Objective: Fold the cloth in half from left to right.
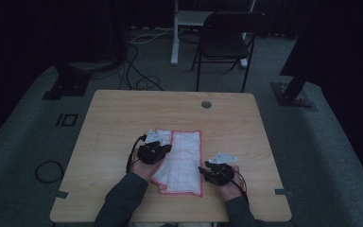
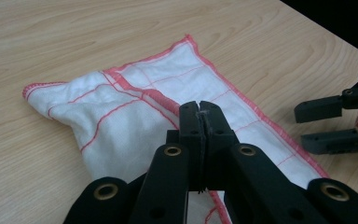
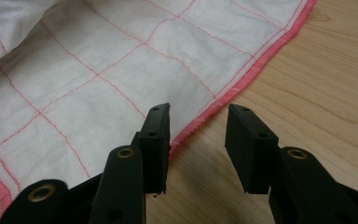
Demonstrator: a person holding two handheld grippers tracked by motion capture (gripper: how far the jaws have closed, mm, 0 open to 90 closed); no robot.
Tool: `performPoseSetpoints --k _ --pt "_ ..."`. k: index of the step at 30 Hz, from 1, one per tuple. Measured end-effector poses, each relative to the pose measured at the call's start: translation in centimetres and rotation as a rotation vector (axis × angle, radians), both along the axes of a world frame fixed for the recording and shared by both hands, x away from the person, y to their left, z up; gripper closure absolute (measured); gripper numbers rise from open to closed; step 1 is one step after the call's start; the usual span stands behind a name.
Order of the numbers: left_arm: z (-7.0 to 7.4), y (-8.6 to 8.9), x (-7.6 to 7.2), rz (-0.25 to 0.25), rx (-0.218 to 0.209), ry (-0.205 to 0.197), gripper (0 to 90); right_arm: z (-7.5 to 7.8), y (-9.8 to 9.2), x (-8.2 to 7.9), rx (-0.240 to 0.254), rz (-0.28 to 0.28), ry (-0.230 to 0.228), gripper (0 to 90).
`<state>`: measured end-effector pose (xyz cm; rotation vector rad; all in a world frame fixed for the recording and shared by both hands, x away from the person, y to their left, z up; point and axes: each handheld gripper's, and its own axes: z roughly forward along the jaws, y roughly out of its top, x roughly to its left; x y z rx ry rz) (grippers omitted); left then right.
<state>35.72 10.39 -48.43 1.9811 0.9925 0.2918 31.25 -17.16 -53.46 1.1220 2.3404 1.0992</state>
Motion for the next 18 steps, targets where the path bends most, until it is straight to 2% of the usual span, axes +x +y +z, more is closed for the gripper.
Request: performPoseSetpoints --k 18 --pt "0.8 -1.6 0.4 -0.028 0.001 -0.021 89.5 -0.6 0.5 0.1 -0.016 0.007 0.018 60.6"
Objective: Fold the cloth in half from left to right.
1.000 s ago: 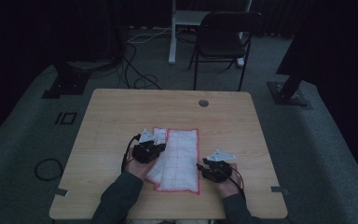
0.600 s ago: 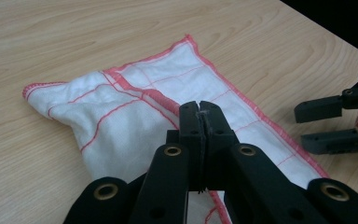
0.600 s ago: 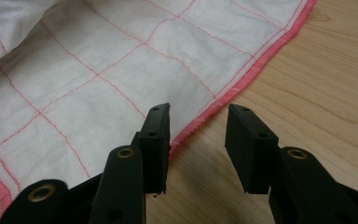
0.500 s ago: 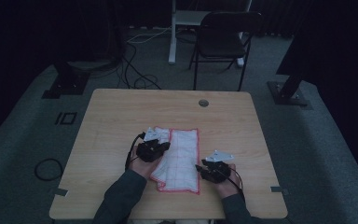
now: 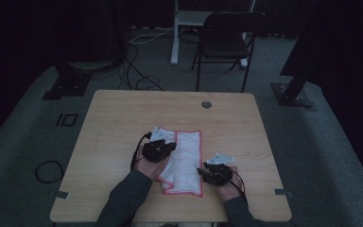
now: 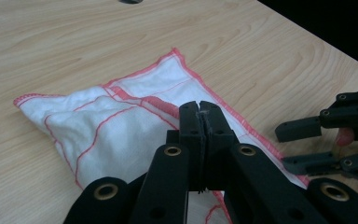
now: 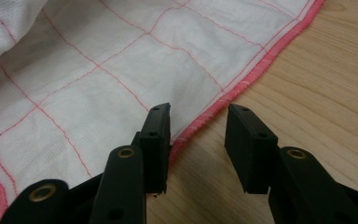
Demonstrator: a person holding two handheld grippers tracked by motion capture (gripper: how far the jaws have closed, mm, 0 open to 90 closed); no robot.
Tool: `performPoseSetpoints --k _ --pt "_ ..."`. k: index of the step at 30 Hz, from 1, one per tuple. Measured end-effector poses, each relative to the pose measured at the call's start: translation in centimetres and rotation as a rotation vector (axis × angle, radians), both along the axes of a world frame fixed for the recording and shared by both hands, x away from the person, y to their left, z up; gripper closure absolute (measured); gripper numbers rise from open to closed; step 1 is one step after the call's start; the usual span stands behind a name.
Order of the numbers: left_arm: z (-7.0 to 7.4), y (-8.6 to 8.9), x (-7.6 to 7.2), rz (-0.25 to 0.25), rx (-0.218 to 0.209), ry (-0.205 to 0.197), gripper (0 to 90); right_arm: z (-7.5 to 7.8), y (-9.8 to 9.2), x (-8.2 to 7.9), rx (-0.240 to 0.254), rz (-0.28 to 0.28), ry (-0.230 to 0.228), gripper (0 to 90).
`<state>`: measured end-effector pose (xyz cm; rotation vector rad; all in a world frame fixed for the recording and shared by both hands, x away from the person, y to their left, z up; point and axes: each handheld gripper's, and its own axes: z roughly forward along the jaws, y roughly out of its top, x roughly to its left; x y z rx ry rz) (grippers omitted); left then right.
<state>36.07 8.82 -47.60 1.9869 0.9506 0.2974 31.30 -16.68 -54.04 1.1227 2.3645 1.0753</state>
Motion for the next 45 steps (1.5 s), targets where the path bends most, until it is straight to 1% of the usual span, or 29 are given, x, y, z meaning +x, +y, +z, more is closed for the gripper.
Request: performPoseSetpoints --k 6,11,18,27,31,36,45 --pt "0.0 -0.5 0.1 -0.009 -0.004 0.000 89.5 -0.1 0.2 -0.1 -0.009 0.007 0.000 60.6" --pt "0.1 -0.9 0.1 -0.014 -0.004 0.002 89.5 -0.2 0.2 0.0 -0.009 0.008 0.005 60.7" --pt "0.4 -1.8 0.4 -0.027 -0.006 -0.008 89.5 -0.3 0.2 0.1 -0.001 0.006 0.008 60.7" --pt "0.4 -2.8 0.5 -0.048 -0.006 -0.009 89.5 -0.3 0.1 0.1 0.000 0.006 0.008 60.0" --pt "0.5 -3.0 0.5 -0.052 -0.009 -0.011 89.5 0.0 -0.5 0.0 0.012 -0.006 -0.001 60.1" --pt "0.4 -3.3 0.5 -0.058 -0.006 -0.009 89.5 0.1 -1.2 0.0 0.017 -0.028 0.005 60.6" --pt "0.3 -4.1 0.4 -0.079 -0.002 -0.006 89.5 -0.1 -1.0 0.1 0.004 -0.026 0.010 61.0"
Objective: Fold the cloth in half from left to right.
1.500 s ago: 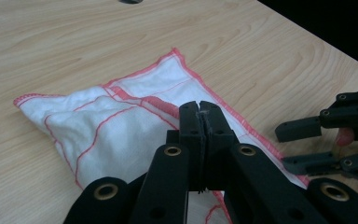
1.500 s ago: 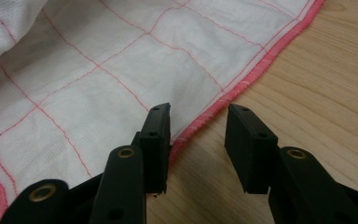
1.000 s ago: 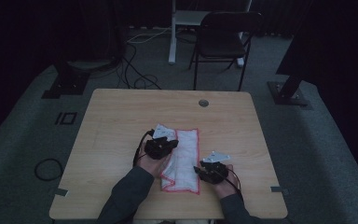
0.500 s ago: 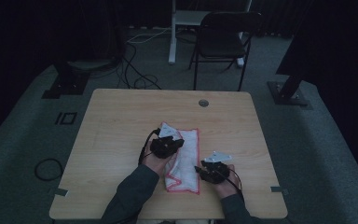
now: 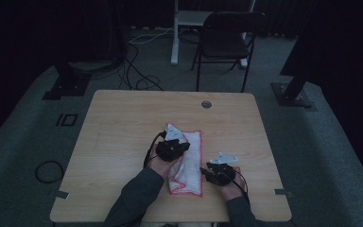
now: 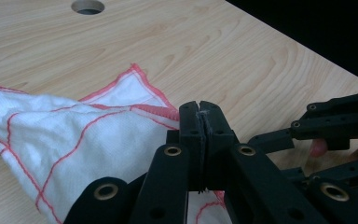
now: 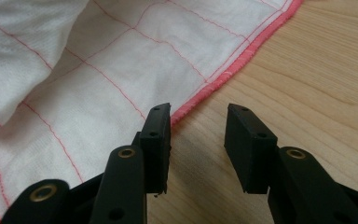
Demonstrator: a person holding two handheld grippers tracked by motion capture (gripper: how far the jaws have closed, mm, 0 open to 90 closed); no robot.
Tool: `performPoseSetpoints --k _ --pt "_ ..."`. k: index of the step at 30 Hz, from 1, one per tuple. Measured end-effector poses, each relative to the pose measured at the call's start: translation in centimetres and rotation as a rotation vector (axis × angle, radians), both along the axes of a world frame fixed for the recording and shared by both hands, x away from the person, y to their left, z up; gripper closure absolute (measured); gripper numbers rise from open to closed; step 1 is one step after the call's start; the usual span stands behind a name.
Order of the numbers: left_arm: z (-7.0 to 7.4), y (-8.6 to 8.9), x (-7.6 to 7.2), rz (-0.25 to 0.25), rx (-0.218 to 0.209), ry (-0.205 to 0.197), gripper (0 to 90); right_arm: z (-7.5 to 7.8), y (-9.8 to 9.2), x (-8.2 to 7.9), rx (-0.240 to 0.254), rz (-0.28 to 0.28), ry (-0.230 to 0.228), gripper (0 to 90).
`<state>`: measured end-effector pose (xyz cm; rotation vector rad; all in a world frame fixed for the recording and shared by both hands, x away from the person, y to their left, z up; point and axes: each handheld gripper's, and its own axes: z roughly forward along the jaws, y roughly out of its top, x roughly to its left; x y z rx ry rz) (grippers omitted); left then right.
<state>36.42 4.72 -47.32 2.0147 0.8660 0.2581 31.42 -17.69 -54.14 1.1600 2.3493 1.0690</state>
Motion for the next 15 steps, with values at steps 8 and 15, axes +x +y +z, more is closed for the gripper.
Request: performPoseSetpoints --k 8,15 --pt "0.2 -0.8 -0.2 -0.023 0.001 -0.003 89.5 -0.1 0.0 0.1 -0.003 0.000 0.008 61.2" --pt "0.1 -1.5 -0.4 -0.039 0.003 -0.002 89.5 -0.2 0.0 0.2 0.002 -0.001 0.012 61.3"
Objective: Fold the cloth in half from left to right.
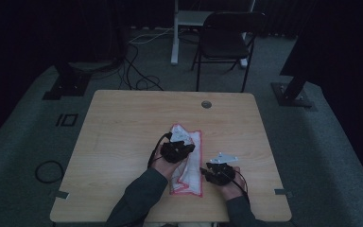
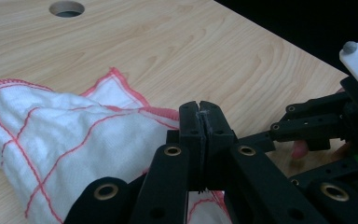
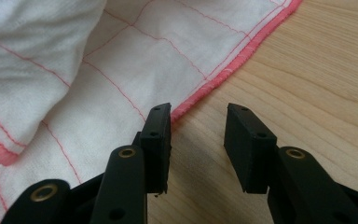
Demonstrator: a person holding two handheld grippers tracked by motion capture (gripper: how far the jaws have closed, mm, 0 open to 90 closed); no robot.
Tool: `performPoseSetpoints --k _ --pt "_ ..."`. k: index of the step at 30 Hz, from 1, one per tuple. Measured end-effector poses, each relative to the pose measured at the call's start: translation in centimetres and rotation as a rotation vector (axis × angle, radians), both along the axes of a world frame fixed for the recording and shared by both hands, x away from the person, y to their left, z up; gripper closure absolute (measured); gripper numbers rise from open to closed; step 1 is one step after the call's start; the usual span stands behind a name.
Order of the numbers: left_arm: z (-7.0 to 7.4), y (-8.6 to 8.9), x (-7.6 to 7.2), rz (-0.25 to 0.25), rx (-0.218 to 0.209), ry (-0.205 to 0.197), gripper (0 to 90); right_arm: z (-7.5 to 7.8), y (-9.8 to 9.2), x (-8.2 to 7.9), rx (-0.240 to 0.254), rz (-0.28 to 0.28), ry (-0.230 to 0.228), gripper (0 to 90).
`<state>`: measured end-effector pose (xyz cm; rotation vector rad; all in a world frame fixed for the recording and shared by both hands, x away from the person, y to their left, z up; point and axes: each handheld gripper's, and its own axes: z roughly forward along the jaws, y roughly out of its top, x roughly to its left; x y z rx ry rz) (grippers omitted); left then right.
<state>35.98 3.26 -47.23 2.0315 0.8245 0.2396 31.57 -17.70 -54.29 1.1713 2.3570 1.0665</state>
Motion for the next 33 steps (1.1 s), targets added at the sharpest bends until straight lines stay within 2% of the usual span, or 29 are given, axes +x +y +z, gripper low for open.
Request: performPoseSetpoints --k 10,16,20,26,33 --pt "-0.4 -1.3 -0.4 -0.030 0.008 0.013 89.5 0.0 -0.2 0.0 0.001 -0.003 0.002 61.2" --pt "-1.1 -1.9 -0.4 -0.046 0.036 0.027 89.4 0.3 -0.8 0.1 0.016 -0.026 -0.012 61.2" --pt "-1.6 -2.2 -0.3 -0.048 0.031 0.045 88.7 0.3 -0.9 0.1 0.017 -0.029 -0.015 61.2" --pt "-1.2 -1.7 -0.6 -0.051 0.005 0.039 80.9 0.4 -1.2 0.1 0.022 -0.040 -0.017 61.2" --pt "-0.9 -0.2 -1.4 -0.039 -0.009 0.029 78.8 0.5 -1.2 0.1 0.023 -0.044 -0.022 61.2"
